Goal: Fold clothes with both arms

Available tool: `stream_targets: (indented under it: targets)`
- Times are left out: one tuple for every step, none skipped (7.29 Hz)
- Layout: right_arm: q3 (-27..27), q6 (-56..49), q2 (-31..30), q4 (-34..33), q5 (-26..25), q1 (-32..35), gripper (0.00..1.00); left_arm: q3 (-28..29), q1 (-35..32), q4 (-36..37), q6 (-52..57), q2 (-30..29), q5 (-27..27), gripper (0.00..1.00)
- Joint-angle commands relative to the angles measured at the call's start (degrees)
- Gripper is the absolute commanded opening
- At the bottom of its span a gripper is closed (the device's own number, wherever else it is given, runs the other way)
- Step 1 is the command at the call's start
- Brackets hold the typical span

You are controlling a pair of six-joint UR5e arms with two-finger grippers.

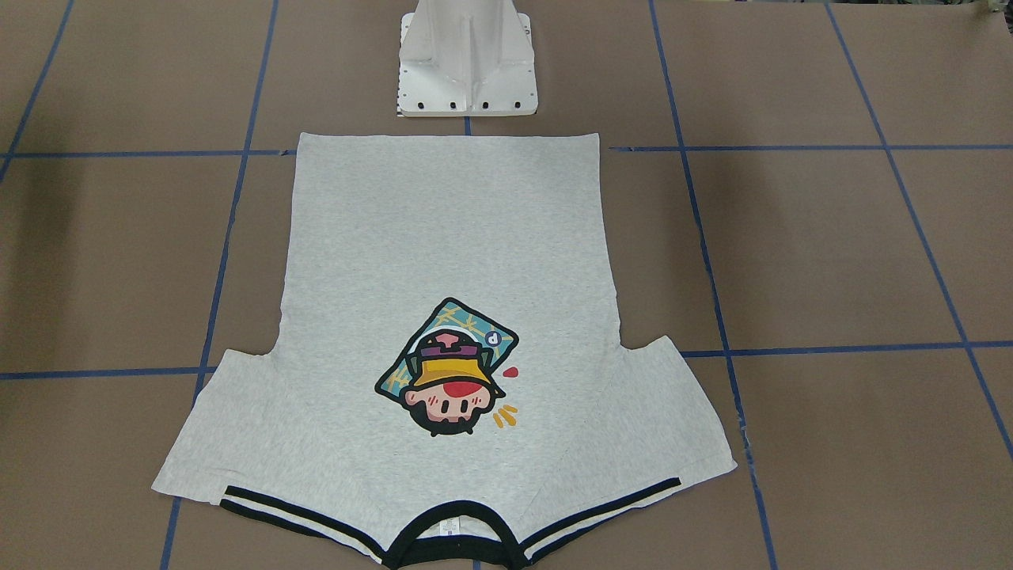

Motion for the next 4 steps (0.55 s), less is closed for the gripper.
stream_targets:
  targets:
    - [0.30,-0.12,-0.03,0.09,0.16,0.00,1.00,0.73,0.17,-0.29,-0.01,0.11,-0.46,1.00]
    - [0.74,-0.12,-0.12,0.00,0.16,-0.17,1.00,0.47,0.17,-0.38,-0.18,0.28,-0.63,1.00]
    - [1.18,0.14,-0.03,1.57,1.03,-0.52,1.00,0.73,0.17,-0.38,-0.19,0.37,-0.64,1.00]
    - [0.75,0.58,-0.12,3.94,4.86,-1.05,1.00,0.38,0.17,-0.47,-0.19,0.28,-0.81,1.00]
